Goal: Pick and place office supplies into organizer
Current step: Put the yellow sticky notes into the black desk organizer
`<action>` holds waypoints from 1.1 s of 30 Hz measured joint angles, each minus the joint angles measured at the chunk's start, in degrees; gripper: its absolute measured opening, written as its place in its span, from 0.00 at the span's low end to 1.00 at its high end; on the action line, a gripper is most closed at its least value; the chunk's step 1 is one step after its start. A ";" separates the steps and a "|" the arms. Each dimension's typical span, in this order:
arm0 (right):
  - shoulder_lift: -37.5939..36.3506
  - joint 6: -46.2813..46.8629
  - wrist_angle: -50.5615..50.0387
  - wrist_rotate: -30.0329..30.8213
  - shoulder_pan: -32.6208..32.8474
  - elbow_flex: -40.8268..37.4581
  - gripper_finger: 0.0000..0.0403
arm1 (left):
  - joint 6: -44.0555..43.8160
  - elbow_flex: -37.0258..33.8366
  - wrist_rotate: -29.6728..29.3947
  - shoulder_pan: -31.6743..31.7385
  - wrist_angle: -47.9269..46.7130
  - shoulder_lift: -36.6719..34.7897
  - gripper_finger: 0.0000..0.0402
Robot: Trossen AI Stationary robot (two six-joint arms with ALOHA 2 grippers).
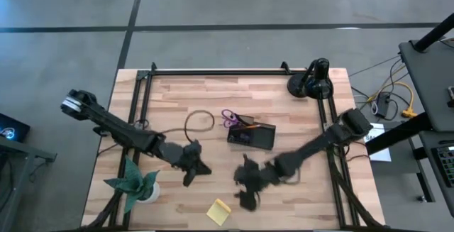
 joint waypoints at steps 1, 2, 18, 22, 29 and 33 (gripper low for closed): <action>0.25 0.65 2.50 1.77 1.19 -0.39 0.55 | 0.01 0.26 0.07 -1.10 -0.19 1.36 0.06; 0.77 1.67 4.09 3.47 2.26 -0.40 0.56 | 0.00 0.40 0.07 -2.20 -0.22 2.53 0.06; 27.10 9.51 -14.31 15.69 6.99 31.82 0.56 | 10.86 2.45 7.30 -12.54 0.27 13.10 0.06; 32.64 15.02 -27.37 20.01 7.87 42.36 0.56 | 11.21 2.09 7.34 -14.25 0.24 13.64 0.06; 39.57 15.86 -30.11 18.32 9.10 52.38 0.56 | 12.37 1.79 7.08 -14.63 0.63 13.38 0.06; 41.59 19.74 -33.76 18.01 9.22 54.52 0.55 | 12.41 1.79 7.06 -14.62 0.77 13.33 0.06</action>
